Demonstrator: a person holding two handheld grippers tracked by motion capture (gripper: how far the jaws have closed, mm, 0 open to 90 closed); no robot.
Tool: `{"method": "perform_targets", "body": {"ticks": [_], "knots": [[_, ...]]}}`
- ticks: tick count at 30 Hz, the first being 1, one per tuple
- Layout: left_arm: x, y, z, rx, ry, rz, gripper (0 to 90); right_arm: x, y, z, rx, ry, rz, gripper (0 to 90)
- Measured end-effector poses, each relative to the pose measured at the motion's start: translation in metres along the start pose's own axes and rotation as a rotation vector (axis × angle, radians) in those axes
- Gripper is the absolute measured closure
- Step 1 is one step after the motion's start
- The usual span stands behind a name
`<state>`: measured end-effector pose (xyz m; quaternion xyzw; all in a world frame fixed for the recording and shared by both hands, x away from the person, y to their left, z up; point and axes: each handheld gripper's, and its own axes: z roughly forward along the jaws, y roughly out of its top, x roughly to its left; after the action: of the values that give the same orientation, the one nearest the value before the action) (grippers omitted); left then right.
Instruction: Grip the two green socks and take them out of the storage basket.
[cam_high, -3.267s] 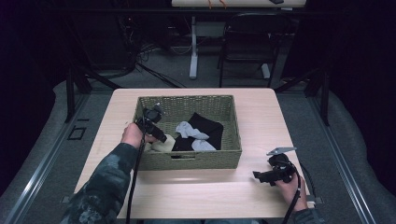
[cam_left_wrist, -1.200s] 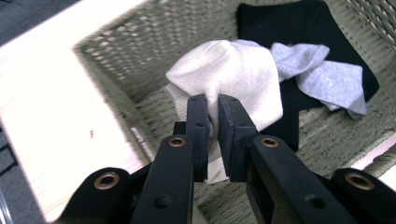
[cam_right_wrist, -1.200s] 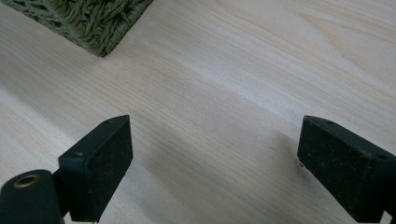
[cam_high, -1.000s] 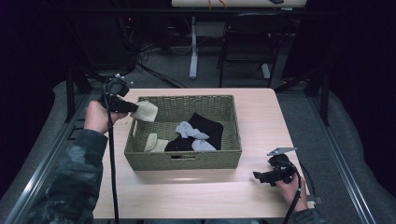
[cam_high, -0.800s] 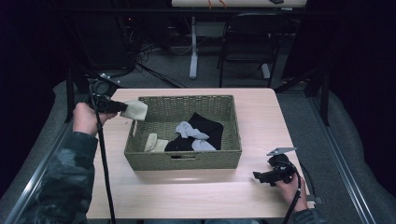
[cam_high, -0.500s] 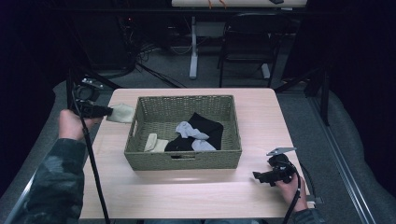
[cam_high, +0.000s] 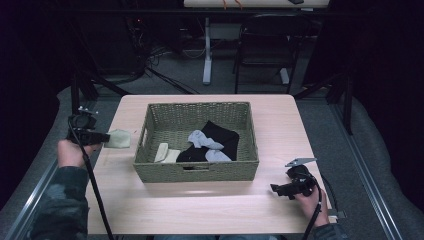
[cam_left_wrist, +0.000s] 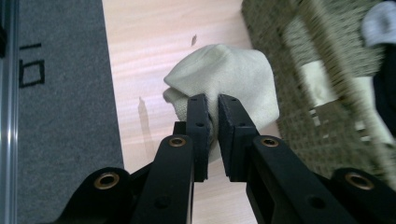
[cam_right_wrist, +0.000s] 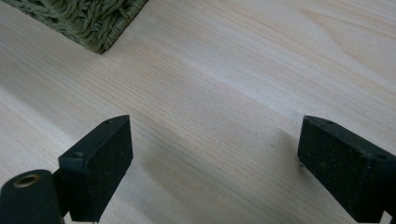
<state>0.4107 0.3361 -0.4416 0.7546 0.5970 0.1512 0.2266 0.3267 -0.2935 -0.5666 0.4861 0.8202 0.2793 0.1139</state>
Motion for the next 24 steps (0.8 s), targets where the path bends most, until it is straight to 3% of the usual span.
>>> {"method": "perform_targets", "body": {"ticks": [4, 12, 20, 23, 24], "knots": [[0.004, -0.012, 0.021, 0.038, 0.017, -0.015, 83.4, 0.001, 0.000, 0.000, -0.003, 0.000, 0.000, 9.8], [0.006, -0.031, 0.051, 0.099, 0.011, -0.034, 83.2, 0.000, 0.000, 0.001, 0.000, 0.001, 0.000, 9.8], [0.009, -0.040, 0.065, 0.128, 0.031, -0.055, 80.9, 0.000, 0.000, 0.001, -0.003, -0.001, 0.001, 9.8], [0.013, -0.042, 0.064, 0.137, 0.014, -0.080, 67.7, 0.000, 0.000, 0.000, -0.001, 0.001, -0.001, 9.8], [0.013, -0.042, 0.062, 0.132, 0.012, -0.087, 57.9, 0.000, 0.000, 0.000, 0.000, 0.001, 0.000, 9.8]]}}
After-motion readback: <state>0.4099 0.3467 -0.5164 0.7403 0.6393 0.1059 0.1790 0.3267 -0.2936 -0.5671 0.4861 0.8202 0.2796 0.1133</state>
